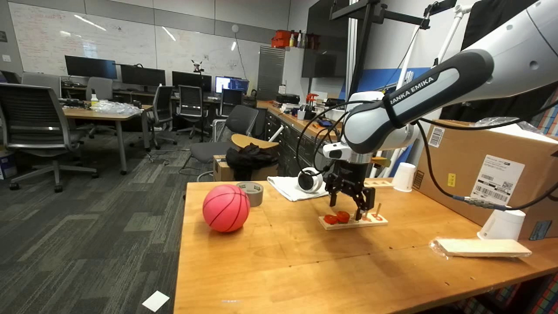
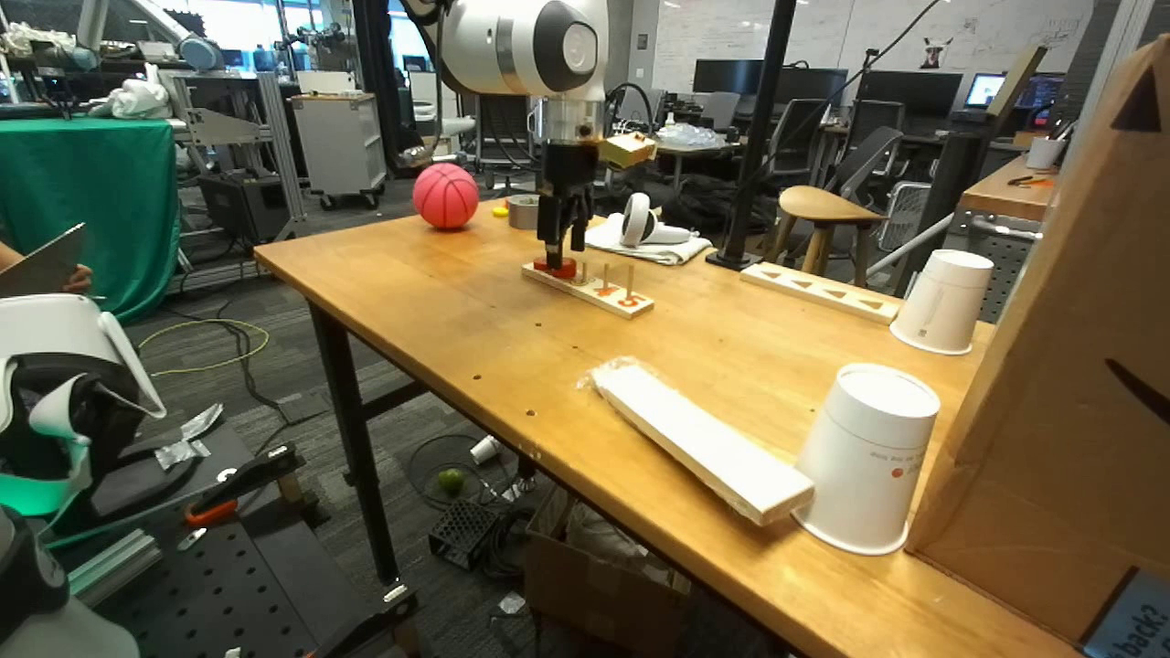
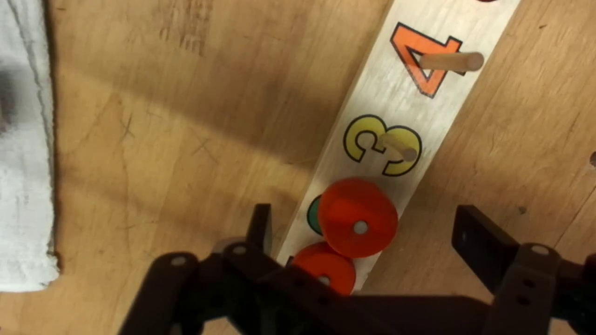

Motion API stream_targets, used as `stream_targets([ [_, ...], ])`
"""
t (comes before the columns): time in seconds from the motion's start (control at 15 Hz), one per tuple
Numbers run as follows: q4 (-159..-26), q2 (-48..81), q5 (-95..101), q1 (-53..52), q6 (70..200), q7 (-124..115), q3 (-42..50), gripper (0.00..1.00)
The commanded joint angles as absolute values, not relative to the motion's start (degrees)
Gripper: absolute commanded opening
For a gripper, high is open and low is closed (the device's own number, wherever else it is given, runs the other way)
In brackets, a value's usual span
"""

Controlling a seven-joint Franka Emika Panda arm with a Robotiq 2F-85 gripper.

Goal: Move the orange discs to the first rod of the wooden rack

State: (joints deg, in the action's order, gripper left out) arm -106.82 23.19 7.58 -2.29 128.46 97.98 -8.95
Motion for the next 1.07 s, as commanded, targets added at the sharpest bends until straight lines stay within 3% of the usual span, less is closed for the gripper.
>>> stream_targets([
  [0.0,-106.54,22.86,7.25,-2.60,128.60,97.79,-9.19,1.00],
  [0.27,-106.76,22.94,7.12,-2.55,128.80,97.85,-9.18,1.00],
  [0.33,-106.79,22.96,7.06,-2.53,128.85,97.90,-9.21,0.82],
  [0.87,-107.19,23.05,6.33,-2.05,128.72,97.96,-9.21,0.19],
  [1.0,-107.33,23.08,5.78,-1.77,128.80,98.09,-9.25,0.17],
])
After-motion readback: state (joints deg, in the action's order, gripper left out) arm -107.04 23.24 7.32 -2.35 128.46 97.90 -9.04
